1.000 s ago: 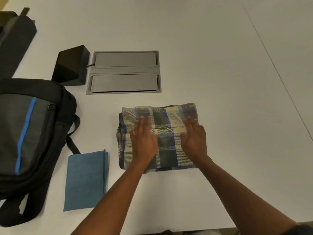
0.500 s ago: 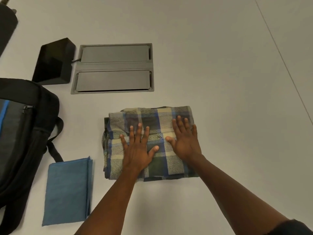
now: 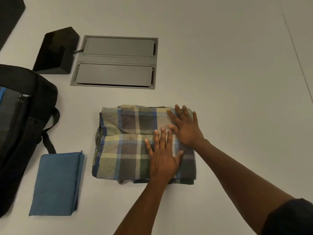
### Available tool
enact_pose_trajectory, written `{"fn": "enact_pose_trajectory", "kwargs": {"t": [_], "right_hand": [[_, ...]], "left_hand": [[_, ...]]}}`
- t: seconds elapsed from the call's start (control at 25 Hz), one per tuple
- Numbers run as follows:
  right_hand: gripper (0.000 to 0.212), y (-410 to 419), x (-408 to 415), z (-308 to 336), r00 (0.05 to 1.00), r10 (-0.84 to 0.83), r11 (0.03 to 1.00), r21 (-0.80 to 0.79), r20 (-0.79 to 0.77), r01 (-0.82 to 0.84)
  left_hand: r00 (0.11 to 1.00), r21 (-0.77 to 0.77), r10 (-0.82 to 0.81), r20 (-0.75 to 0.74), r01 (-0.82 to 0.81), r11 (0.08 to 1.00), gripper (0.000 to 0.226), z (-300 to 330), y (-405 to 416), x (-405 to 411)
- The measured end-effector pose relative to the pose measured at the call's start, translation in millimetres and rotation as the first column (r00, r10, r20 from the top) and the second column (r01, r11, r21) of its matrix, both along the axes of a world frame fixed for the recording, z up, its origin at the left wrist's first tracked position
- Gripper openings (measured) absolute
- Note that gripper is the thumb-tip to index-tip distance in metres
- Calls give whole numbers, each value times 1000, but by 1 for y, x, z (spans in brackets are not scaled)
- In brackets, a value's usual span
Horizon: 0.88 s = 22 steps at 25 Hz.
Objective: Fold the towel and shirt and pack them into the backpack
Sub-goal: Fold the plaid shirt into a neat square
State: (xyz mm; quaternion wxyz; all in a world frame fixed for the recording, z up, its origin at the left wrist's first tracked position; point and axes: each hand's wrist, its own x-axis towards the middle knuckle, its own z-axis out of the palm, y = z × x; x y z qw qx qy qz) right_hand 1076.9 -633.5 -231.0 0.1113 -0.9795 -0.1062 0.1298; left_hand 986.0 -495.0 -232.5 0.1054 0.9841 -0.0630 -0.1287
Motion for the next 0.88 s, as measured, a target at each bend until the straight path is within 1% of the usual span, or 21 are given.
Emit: {"fn": "enact_pose_trajectory", "kwargs": {"t": [0.08,0.24,0.28,0.32,0.4,0.44,0.48,0.52,0.6,0.68,0.72,0.8,0.88], "right_hand": [[70,-6,9,-8,999,-36,999,-36,-36,34],[66,-4,20,-5,971,-225,971,-104,-74,217],[67,1,18,0,966,-252,963,-116,-54,245],[67,7,11,6,970,-243,965,-105,-8,241],[65,21,-14,14,990,-121,993,15,73,120],[63,26,-30,13,996,-50,997,65,72,45],[63,29,-45,12,999,-4,997,77,46,1],[63,28,-56,8,1000,6,998,58,26,-8],[63,25,-59,4,999,-35,999,16,28,35],[60,32,-55,8,997,-75,997,10,20,75],[59,39,-55,11,998,-64,998,16,21,63],[59,51,-56,12,1000,10,1000,19,11,-10],[64,58,-56,9,998,46,999,7,-38,-46]], "left_hand": [[999,29,-21,32,21,999,87,-9,7,-3],[999,27,-20,42,19,999,88,-8,4,-4],[999,27,-19,33,18,999,88,-6,3,-5],[1000,30,-16,24,15,999,89,-4,4,-7],[1000,22,13,20,-13,1000,87,-1,9,-12],[999,8,32,20,-33,999,84,-1,15,-14],[999,-6,43,24,-43,999,80,-2,24,-14],[999,-12,39,25,-39,999,77,-3,35,-13],[999,-1,28,26,-28,1000,73,-3,63,-5],[999,21,36,27,-37,999,73,-1,92,11],[999,47,33,21,-34,998,74,0,105,21],[1000,125,7,26,-10,992,74,2,128,40],[999,192,-3,53,-7,981,73,3,145,57]]}}
